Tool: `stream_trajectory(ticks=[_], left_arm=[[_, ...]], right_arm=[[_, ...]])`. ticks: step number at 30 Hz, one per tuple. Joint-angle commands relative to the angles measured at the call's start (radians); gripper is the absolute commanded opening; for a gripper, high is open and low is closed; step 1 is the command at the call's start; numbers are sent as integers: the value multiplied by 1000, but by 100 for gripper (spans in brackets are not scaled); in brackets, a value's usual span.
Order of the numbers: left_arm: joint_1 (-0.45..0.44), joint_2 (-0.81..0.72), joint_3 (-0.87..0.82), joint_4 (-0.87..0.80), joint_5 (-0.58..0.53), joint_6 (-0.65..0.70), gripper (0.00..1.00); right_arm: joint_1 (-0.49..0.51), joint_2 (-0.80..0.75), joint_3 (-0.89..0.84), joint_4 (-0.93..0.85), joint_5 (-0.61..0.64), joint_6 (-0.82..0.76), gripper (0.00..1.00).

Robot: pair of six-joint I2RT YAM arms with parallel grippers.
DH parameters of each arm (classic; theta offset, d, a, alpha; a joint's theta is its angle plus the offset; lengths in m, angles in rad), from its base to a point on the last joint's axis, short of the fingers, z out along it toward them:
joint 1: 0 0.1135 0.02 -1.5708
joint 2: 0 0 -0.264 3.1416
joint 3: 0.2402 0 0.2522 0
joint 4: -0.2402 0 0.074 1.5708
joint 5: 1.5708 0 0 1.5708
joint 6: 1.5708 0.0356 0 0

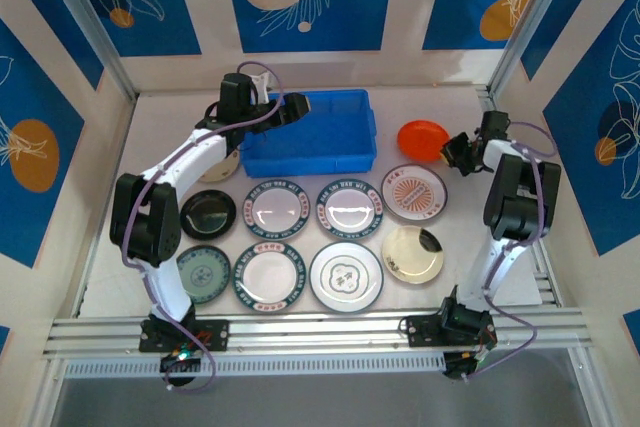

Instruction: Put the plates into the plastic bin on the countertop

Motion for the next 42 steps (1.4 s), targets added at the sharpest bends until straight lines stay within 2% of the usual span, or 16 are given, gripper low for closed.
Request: stream_trajectory(ticks=[1,6,10,14,17,22,31,42], left_arm=[[-16,-8,38,-4,29,11,94],[-25,3,70,-28,42,16,93],[-27,-3,89,-59,50,27,92],[-27,-9,100,-91,68,31,86],[-31,-17,98,-105,74,34,84],[-37,-30,93,-135,54,62,78],[-40,-24,71,-103,66,45,68],[-34,-3,68,-107,68,43,54]], right_arm=[[-20,-81,-19,86,-26,63,0],[-32,-148,-75,168,-104,141,0],[7,-242,-116,183,-121,168,0],[84,-328,-108,125,-102,152,0],[173,-348,-35,-4,-55,75,0],[302,-315,102,-162,-2,-7,0],[466,-182,289,-216,-4,-38,0],[557,-81,423,-212,-54,-39,0]])
